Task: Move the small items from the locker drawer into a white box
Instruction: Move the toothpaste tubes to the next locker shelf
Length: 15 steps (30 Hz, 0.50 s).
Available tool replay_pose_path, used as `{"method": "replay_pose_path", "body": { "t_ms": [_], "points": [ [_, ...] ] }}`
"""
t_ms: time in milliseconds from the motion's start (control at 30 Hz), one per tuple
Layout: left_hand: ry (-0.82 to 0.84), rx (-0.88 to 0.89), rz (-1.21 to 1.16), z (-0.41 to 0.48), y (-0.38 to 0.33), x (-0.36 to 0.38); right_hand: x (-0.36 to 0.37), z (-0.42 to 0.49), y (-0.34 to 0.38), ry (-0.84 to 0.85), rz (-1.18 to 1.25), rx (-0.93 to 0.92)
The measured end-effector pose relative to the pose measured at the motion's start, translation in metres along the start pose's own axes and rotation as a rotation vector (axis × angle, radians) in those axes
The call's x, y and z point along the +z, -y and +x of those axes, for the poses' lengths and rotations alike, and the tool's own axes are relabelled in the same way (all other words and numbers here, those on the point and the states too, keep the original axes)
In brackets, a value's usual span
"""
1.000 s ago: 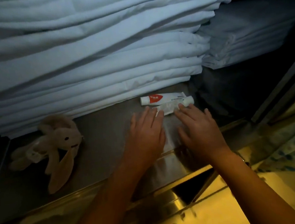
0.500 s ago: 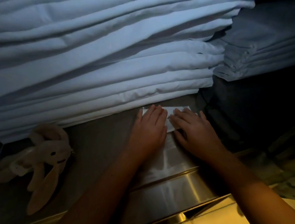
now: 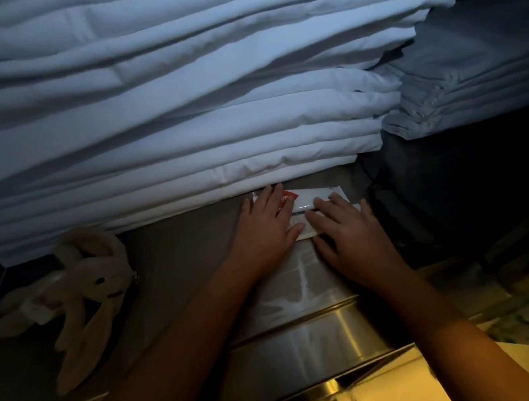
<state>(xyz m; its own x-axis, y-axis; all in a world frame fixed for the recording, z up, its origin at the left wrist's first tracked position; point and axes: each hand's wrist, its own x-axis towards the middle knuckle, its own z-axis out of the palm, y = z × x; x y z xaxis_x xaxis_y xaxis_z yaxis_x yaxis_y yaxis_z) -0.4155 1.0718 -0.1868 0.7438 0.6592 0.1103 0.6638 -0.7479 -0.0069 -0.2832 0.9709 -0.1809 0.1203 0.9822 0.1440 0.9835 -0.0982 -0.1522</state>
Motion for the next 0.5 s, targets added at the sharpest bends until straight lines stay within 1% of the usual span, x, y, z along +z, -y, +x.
{"method": "replay_pose_path", "body": {
  "t_ms": [233, 400, 500],
  "points": [
    [0.027, 0.009, 0.026, -0.02, 0.006, -0.003, 0.001, -0.02, 0.016, -0.015, -0.001, 0.026],
    [0.045, -0.004, 0.068, -0.045, 0.01, -0.007, 0.002, -0.04, 0.035, -0.066, 0.023, 0.01],
    [0.047, -0.015, 0.043, -0.062, 0.012, -0.009, 0.003, -0.05, 0.046, -0.093, 0.048, 0.001]
  ]
}}
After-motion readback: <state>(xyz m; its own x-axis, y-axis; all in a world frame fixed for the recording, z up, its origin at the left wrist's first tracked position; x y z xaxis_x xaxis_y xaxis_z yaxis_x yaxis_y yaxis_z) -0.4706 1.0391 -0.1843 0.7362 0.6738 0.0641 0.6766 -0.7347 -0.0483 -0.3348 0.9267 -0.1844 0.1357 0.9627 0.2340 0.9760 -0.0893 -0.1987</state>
